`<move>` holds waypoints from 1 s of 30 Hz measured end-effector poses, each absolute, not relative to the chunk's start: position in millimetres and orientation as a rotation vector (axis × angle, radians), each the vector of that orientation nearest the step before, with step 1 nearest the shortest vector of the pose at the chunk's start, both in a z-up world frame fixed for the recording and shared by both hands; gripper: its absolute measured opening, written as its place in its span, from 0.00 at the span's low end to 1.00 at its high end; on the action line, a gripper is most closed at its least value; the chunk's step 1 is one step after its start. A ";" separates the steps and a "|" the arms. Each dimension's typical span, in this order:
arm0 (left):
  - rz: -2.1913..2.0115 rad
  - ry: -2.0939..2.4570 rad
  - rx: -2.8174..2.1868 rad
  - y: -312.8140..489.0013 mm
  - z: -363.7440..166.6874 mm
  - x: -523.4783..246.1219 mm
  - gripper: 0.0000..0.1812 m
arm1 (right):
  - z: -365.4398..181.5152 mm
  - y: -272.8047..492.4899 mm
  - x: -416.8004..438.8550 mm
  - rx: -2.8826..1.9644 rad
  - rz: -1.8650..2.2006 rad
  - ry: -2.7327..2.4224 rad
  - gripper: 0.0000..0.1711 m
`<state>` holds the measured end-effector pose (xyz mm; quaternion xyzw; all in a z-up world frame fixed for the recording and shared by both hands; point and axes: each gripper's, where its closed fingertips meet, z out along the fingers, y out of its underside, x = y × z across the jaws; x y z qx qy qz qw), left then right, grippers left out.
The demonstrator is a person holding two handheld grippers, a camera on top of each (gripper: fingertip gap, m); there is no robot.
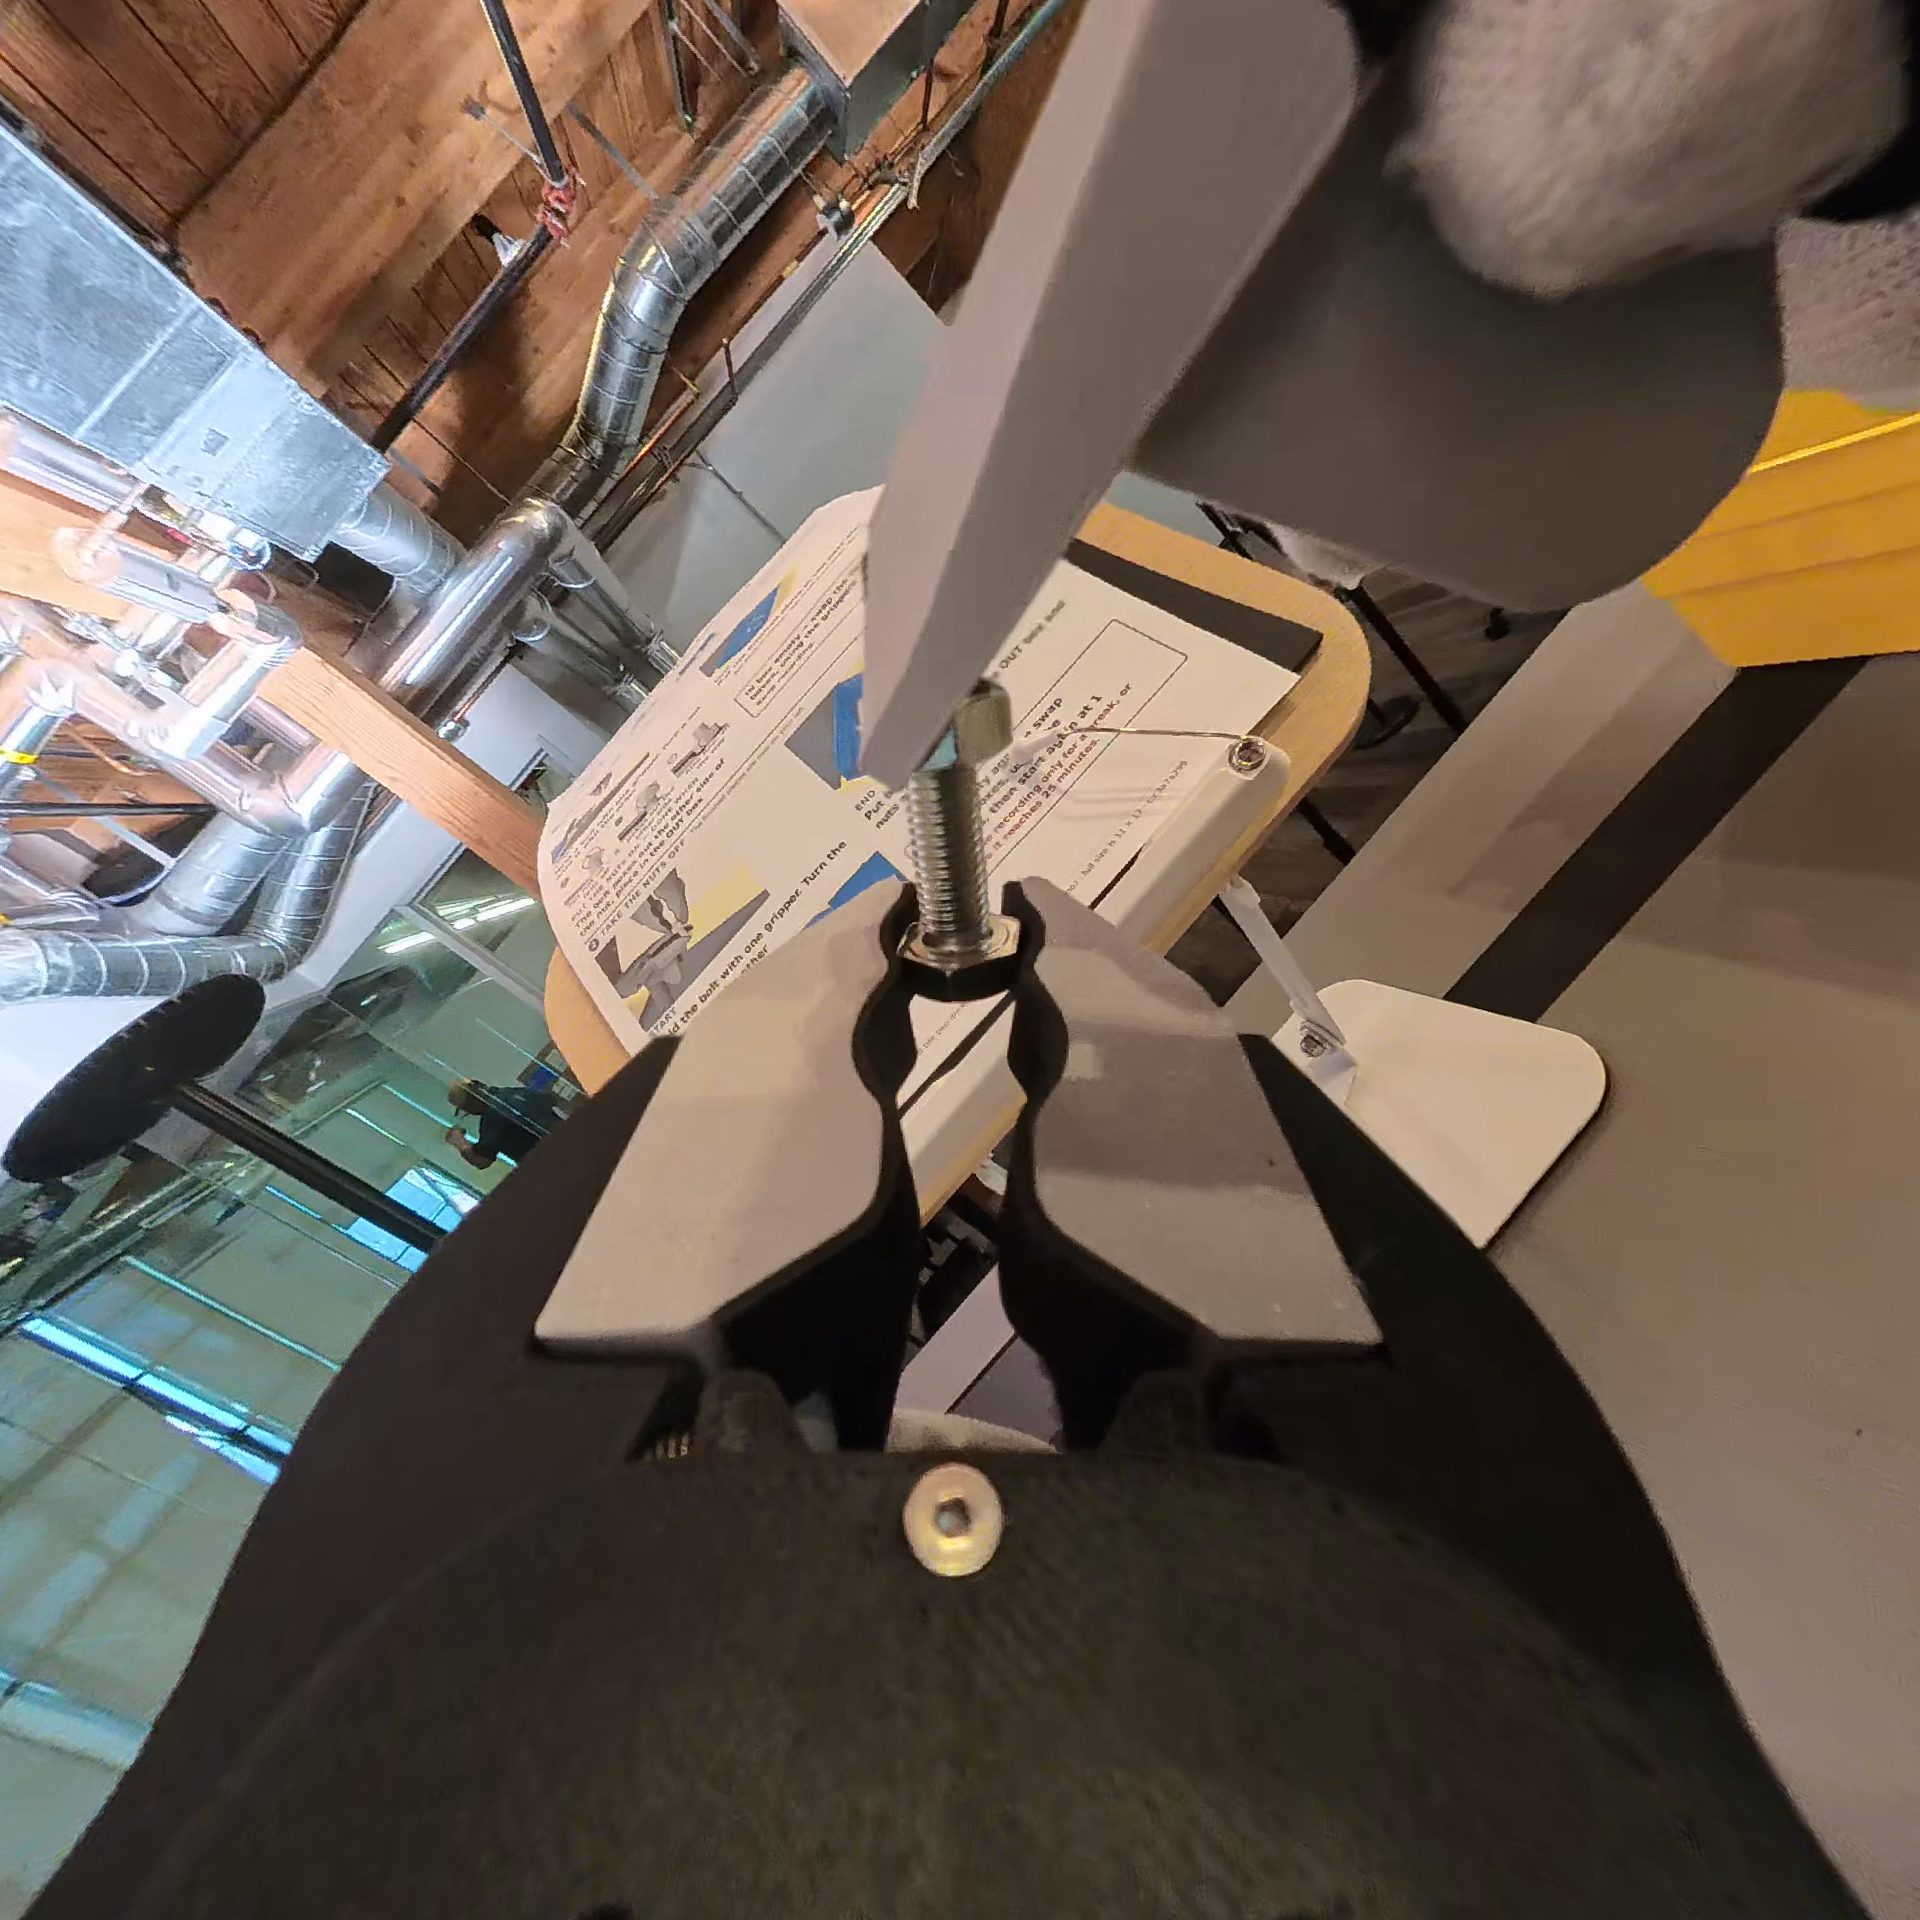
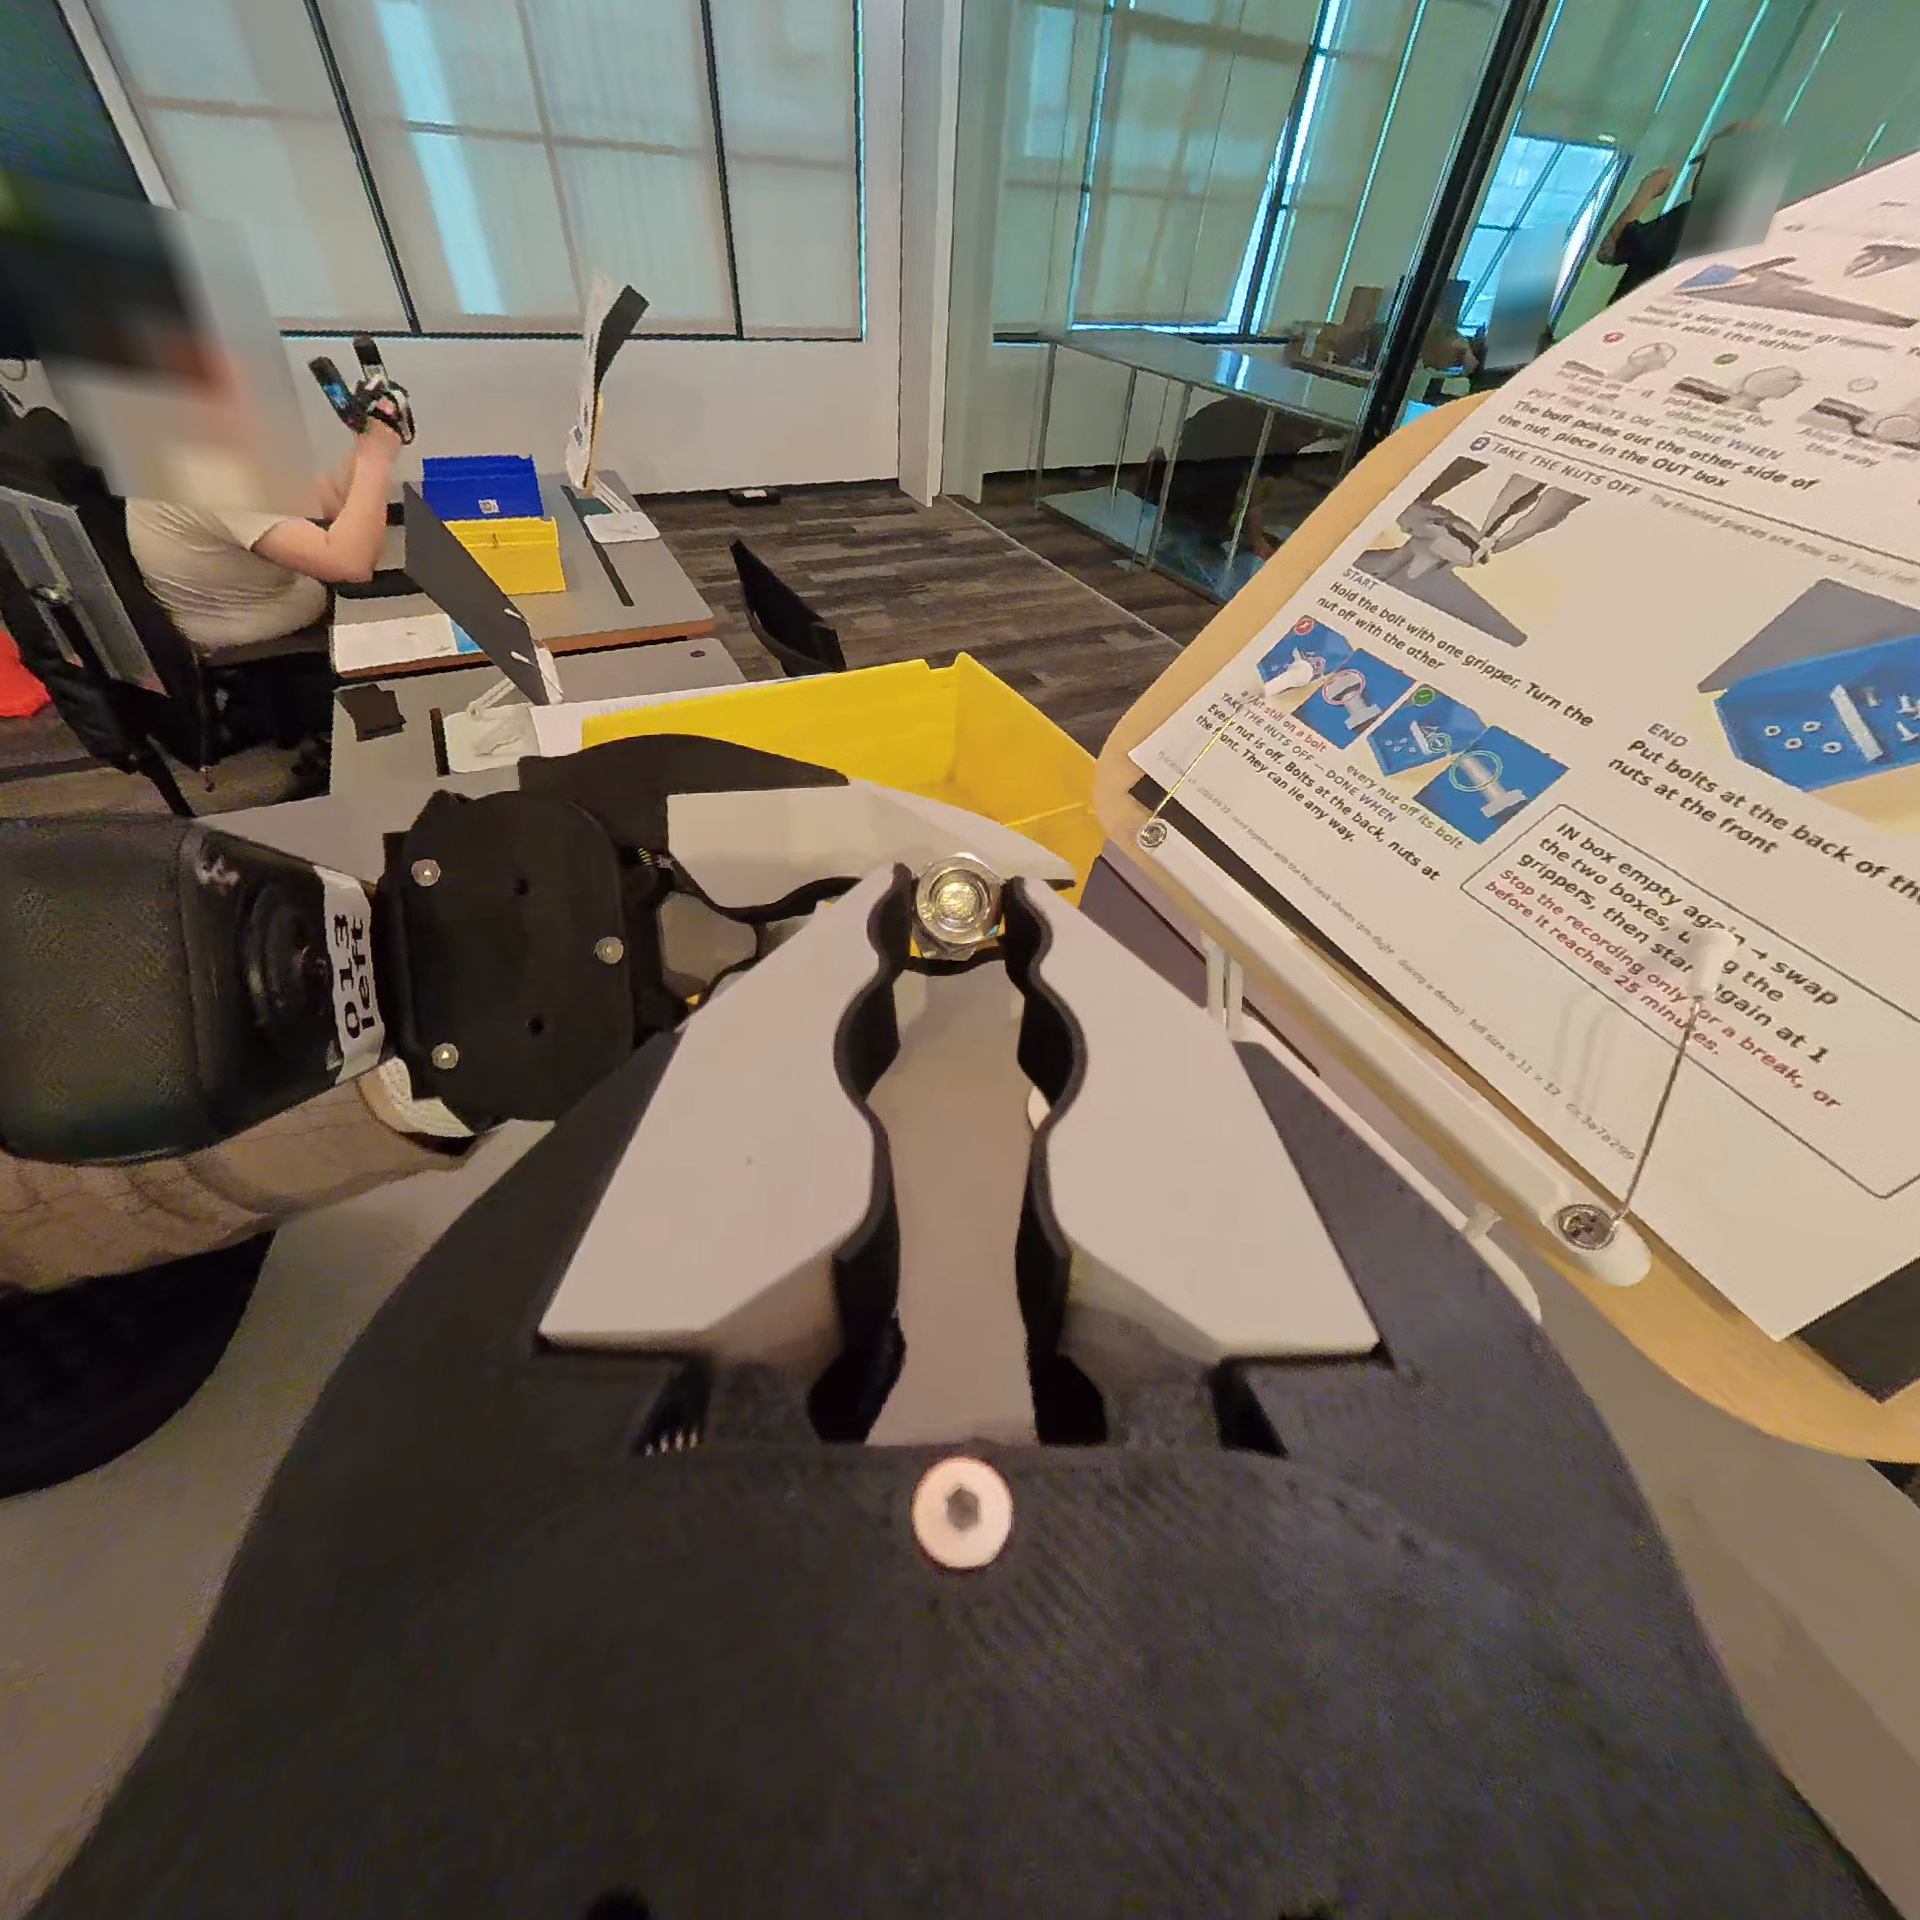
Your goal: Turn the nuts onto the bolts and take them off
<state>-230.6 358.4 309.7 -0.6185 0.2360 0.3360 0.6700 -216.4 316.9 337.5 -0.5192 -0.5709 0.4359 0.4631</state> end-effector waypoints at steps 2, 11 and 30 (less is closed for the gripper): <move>0.677 0.554 -1.416 357.5 309.2 -224.5 0.08 | 339.6 314.9 -213.5 -1.229 1.042 -1.433 0.09; 0.308 0.846 -1.508 334.9 298.0 -187.9 0.08 | 333.7 287.9 -188.0 -0.960 0.826 -1.666 0.09; 0.993 0.645 -1.401 362.2 300.5 -253.5 0.08 | 321.7 319.1 -224.5 -1.415 1.302 -1.347 0.24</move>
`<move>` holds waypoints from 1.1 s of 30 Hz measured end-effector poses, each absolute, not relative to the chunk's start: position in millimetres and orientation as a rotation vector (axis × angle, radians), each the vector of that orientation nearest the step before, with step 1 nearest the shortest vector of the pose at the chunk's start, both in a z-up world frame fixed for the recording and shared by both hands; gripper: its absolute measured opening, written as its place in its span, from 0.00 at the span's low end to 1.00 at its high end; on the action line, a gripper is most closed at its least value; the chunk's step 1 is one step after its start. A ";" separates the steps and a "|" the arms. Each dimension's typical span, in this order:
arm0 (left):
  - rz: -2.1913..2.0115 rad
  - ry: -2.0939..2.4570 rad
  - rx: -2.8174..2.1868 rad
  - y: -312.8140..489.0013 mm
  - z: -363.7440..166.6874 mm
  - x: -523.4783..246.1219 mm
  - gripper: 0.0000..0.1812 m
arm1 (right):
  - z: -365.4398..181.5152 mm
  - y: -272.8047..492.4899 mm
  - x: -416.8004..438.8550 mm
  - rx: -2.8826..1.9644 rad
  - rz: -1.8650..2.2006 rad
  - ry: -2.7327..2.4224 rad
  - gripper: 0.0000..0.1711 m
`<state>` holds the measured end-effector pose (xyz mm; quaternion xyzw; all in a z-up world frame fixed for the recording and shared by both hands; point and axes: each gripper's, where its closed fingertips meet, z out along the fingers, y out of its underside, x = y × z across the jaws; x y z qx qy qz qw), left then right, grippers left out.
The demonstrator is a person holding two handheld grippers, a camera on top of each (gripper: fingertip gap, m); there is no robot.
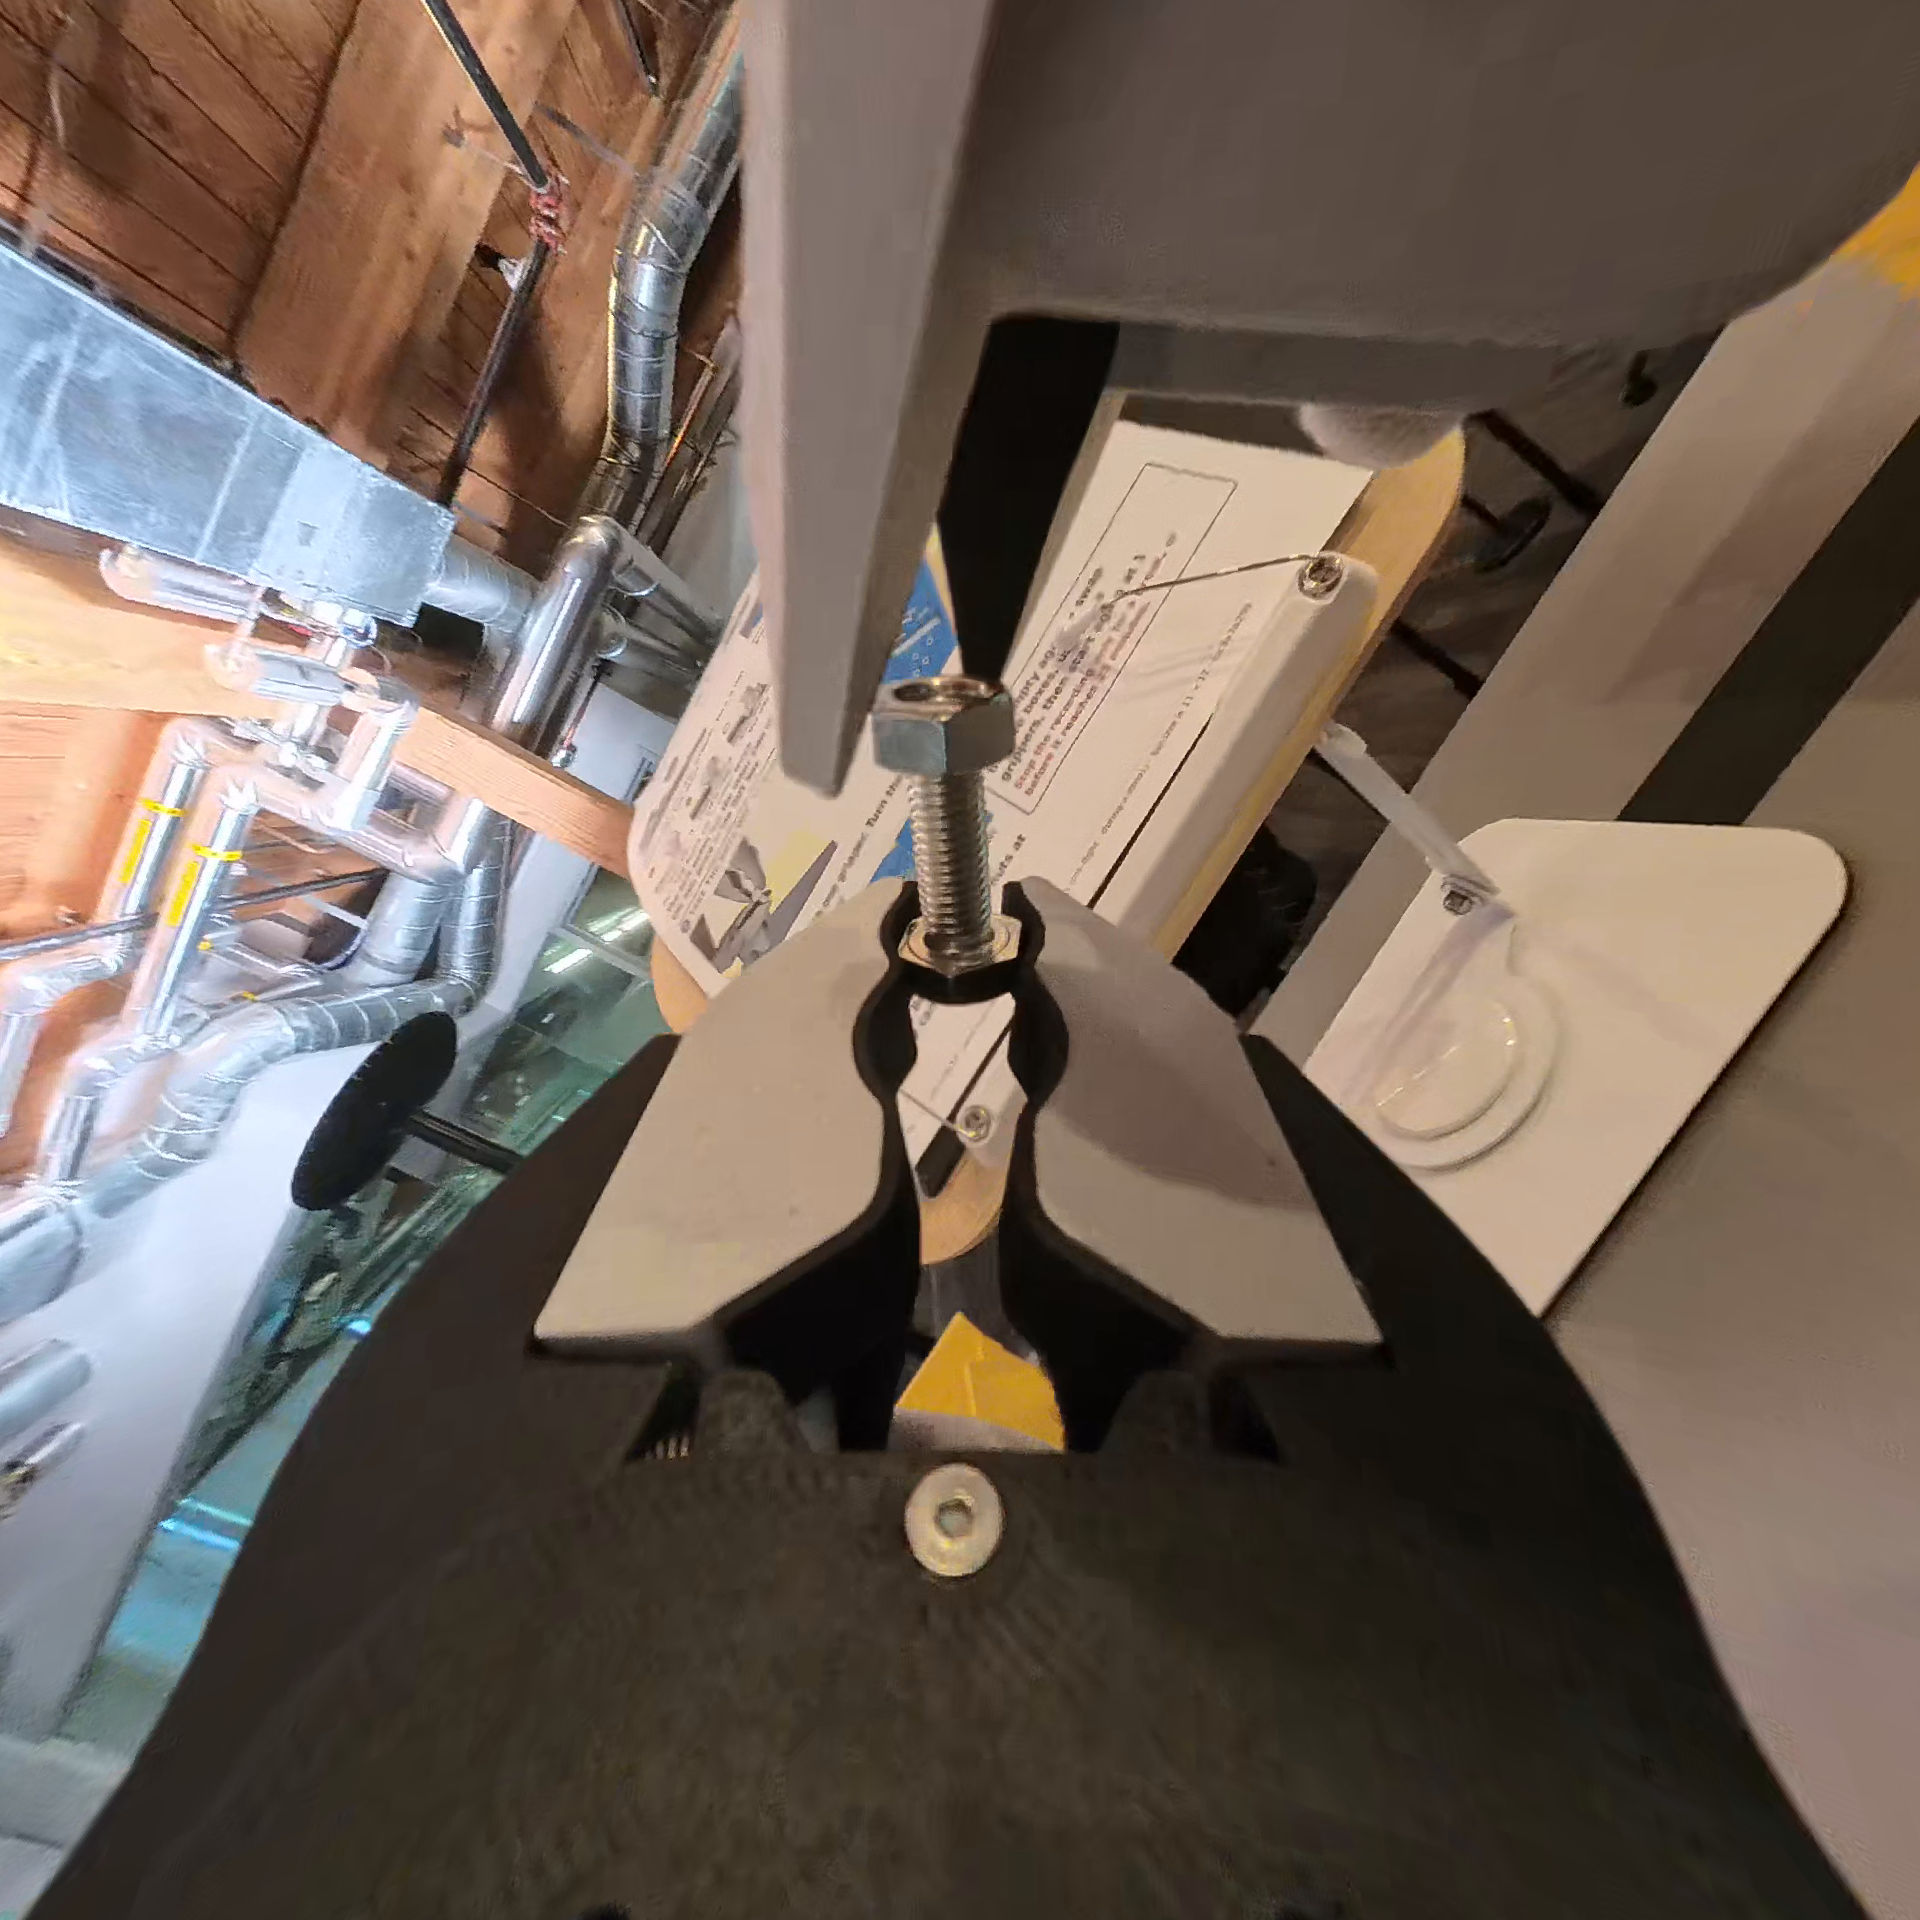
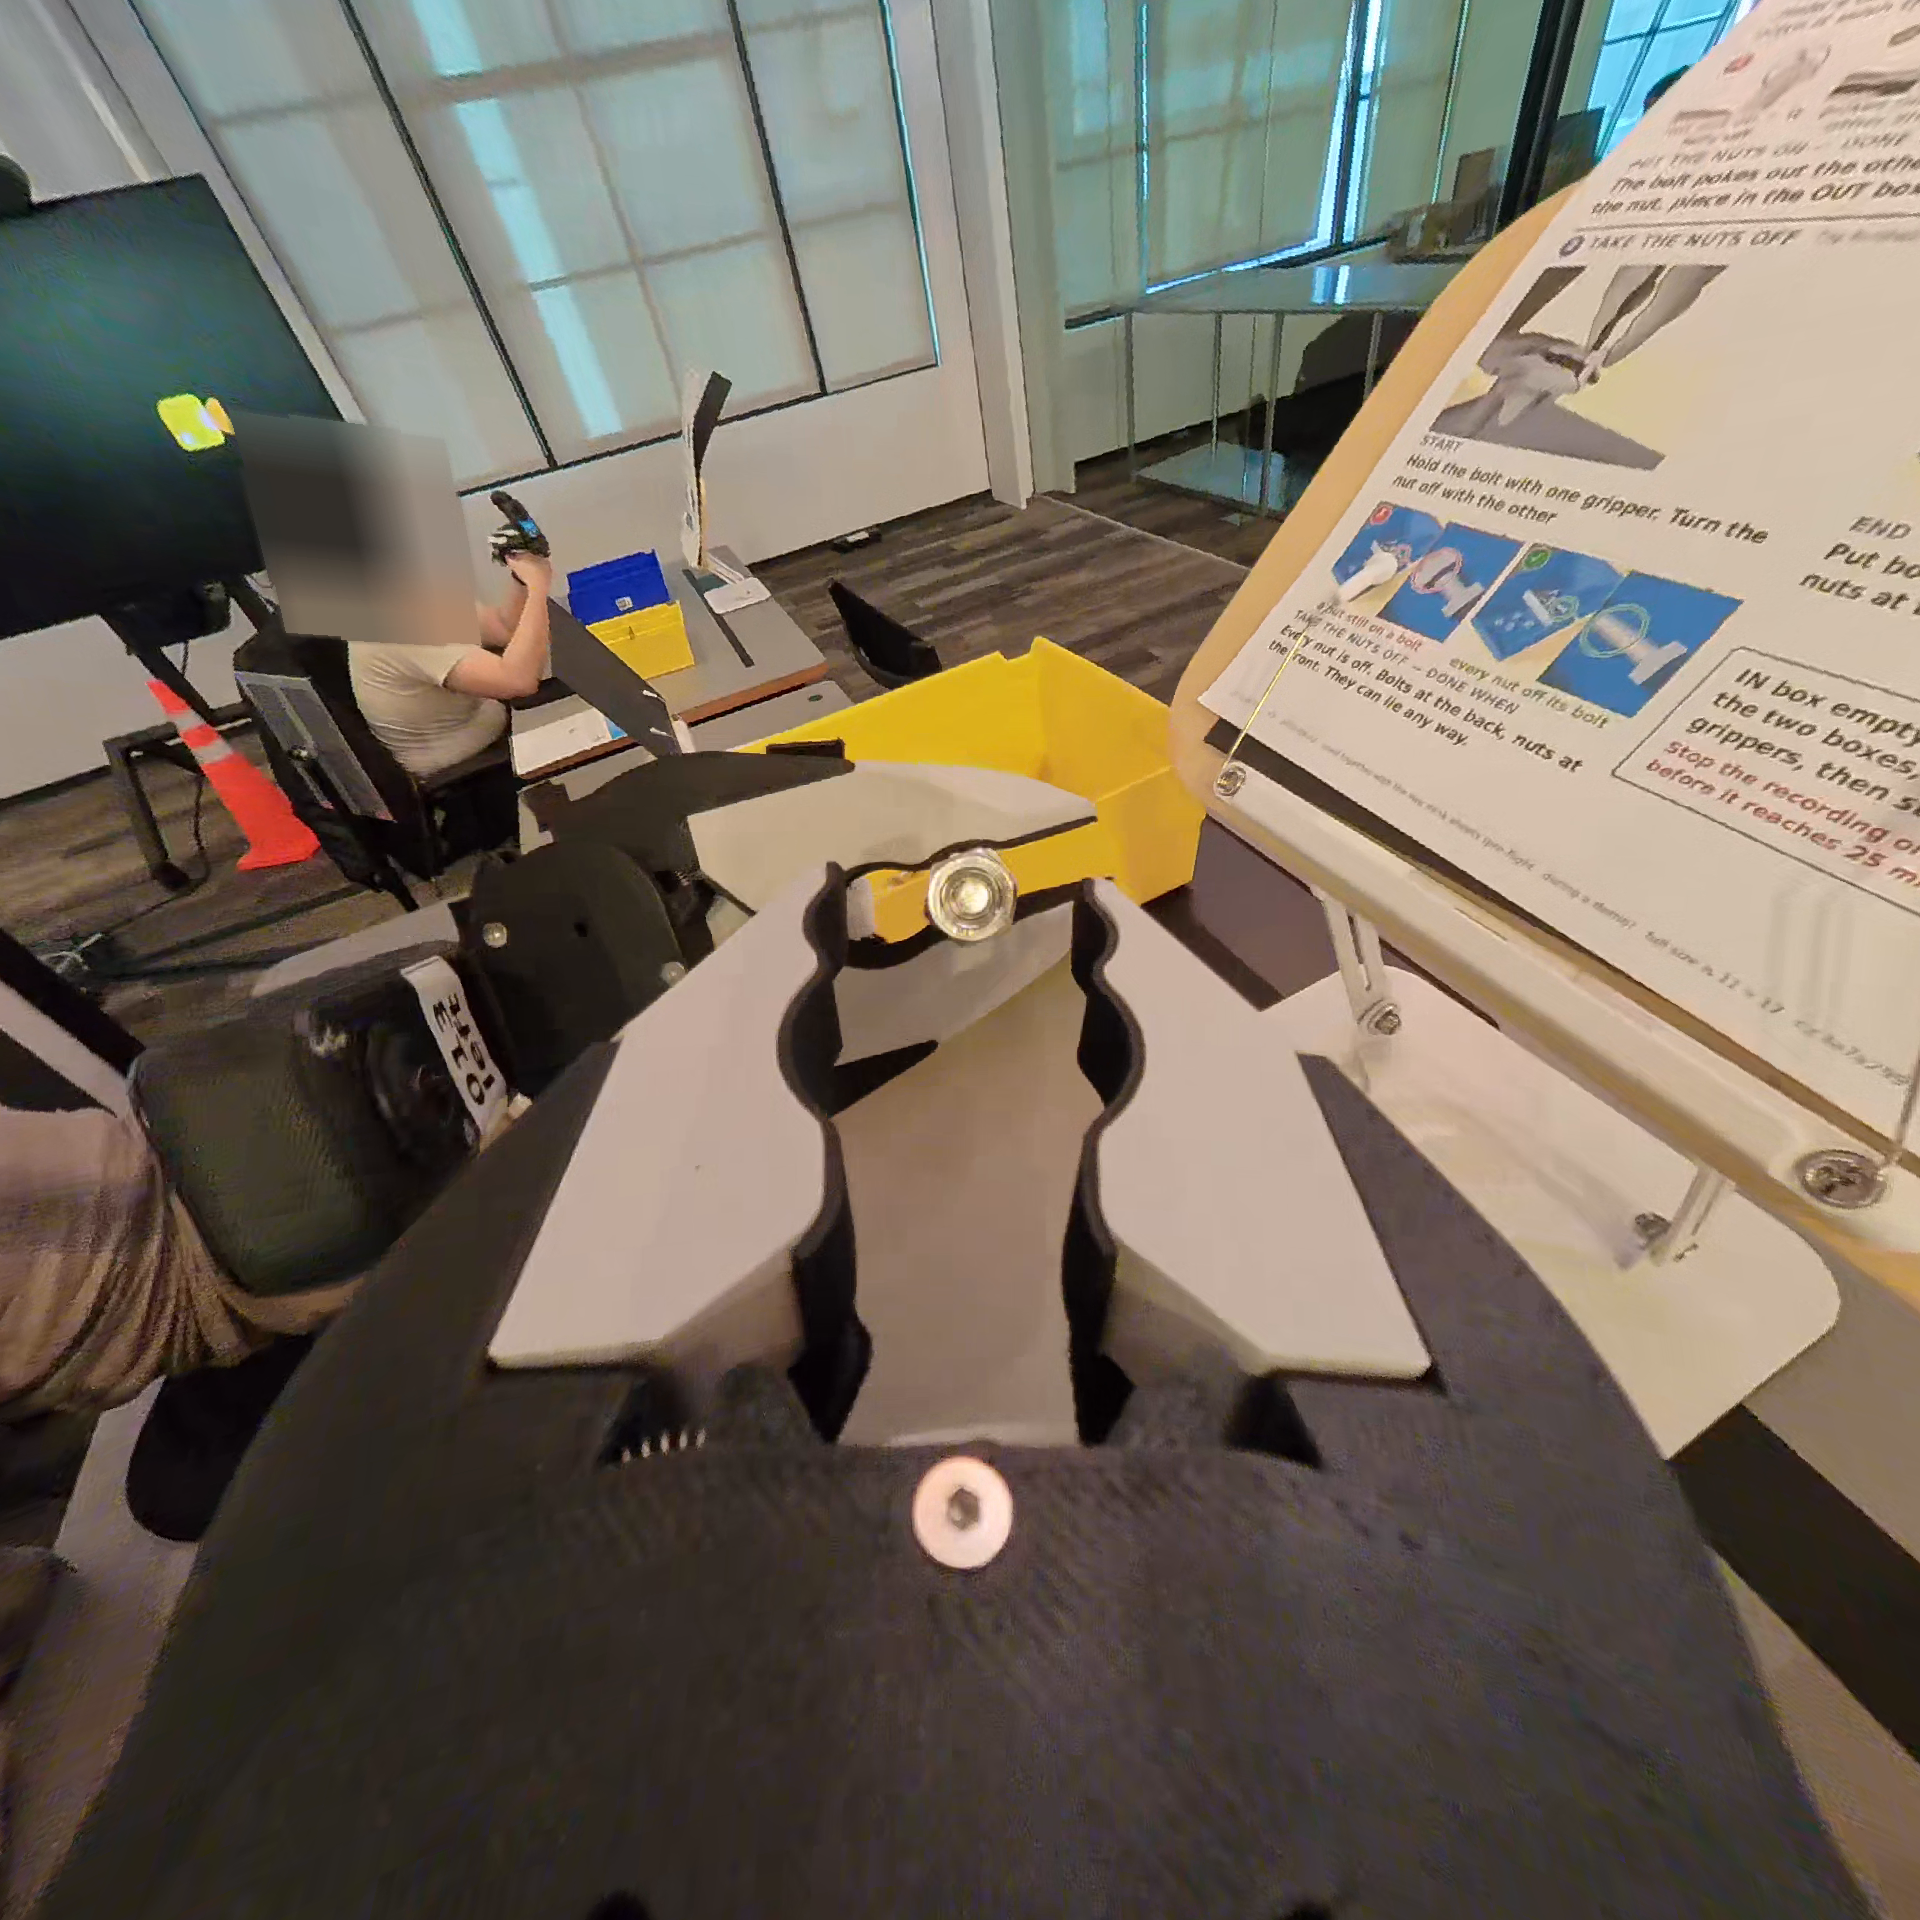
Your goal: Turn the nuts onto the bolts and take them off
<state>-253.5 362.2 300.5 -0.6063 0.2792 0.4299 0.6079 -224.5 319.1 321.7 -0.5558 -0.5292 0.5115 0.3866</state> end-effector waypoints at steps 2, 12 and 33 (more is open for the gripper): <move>1.009 0.645 -1.396 363.0 299.7 -254.3 0.08 | 320.5 318.6 -228.9 -1.416 1.307 -1.344 0.20; 0.736 0.762 -1.485 355.0 295.4 -234.0 0.08 | 322.7 311.3 -221.2 -1.210 1.082 -1.500 0.09; 0.092 0.929 -1.556 316.8 290.2 -197.6 0.08 | 337.7 282.4 -177.0 -0.983 0.906 -1.669 0.31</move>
